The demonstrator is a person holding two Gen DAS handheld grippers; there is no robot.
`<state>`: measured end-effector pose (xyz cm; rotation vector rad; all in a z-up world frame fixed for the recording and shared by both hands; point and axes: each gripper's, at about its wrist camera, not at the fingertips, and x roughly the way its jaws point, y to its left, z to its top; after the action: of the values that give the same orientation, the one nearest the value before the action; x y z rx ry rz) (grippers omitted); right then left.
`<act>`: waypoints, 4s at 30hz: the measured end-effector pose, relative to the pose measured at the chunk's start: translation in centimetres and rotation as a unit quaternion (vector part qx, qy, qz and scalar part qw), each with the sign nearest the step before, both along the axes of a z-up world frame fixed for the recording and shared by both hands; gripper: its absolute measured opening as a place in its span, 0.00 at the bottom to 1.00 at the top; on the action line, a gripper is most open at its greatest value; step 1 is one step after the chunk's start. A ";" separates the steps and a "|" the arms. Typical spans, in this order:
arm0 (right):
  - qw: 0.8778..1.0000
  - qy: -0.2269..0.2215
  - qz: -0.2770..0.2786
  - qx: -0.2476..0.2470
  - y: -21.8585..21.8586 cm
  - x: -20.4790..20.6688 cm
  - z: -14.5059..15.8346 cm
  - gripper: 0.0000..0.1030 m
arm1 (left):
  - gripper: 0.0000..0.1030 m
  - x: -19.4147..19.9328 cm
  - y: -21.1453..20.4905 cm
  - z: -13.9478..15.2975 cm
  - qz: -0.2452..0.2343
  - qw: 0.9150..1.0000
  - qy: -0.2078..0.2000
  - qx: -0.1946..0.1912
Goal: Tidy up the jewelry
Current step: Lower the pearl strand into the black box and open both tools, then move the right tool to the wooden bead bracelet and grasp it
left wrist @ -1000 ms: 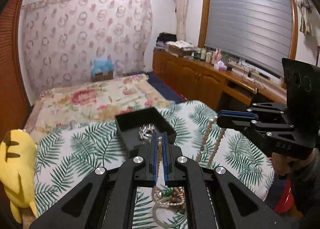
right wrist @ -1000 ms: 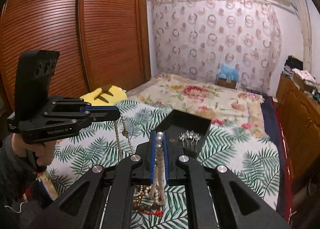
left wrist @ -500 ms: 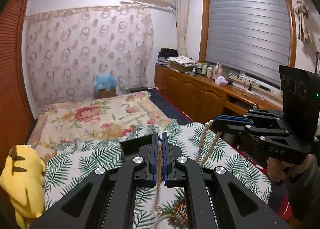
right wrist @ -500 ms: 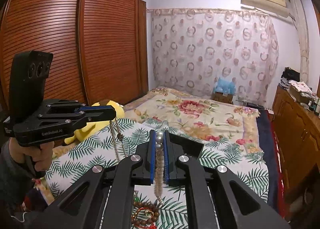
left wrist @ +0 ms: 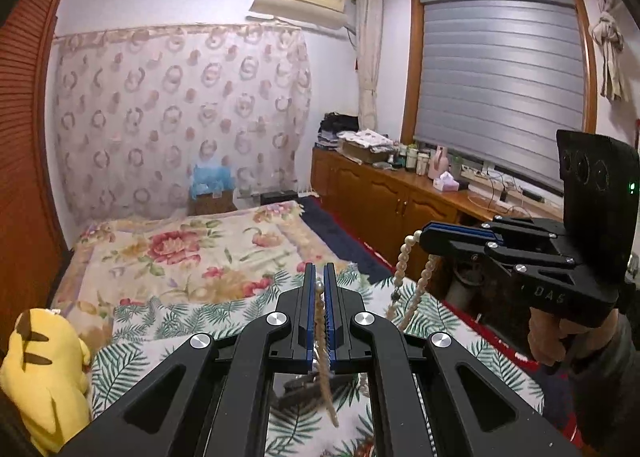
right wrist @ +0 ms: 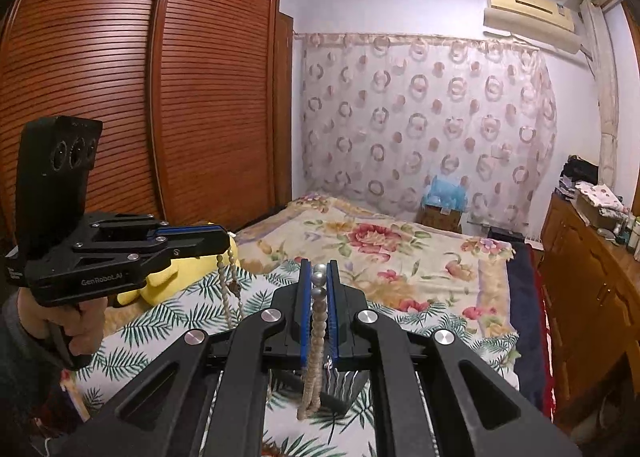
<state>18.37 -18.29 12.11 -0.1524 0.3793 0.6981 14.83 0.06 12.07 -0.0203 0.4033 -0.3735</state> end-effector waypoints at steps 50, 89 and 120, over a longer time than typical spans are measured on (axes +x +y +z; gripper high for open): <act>0.986 0.150 -0.016 -0.071 3.3 12.4 -15.2 0.10 | 0.35 10.6 0.9 -11.8 0.031 0.991 0.131 0.028; 0.971 0.224 -0.015 -0.085 0.1 -3.4 -23.1 0.18 | 0.89 -5.7 1.0 -21.3 0.043 0.978 0.191 0.071; 0.971 0.211 -0.003 -0.110 1.5 -3.4 -23.9 0.19 | 0.89 -6.9 -3.2 -23.6 -0.008 0.967 0.230 0.110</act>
<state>14.97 -16.82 -11.80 -0.2126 0.8659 0.6797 7.93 -3.16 -11.51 0.1145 0.9035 -0.3375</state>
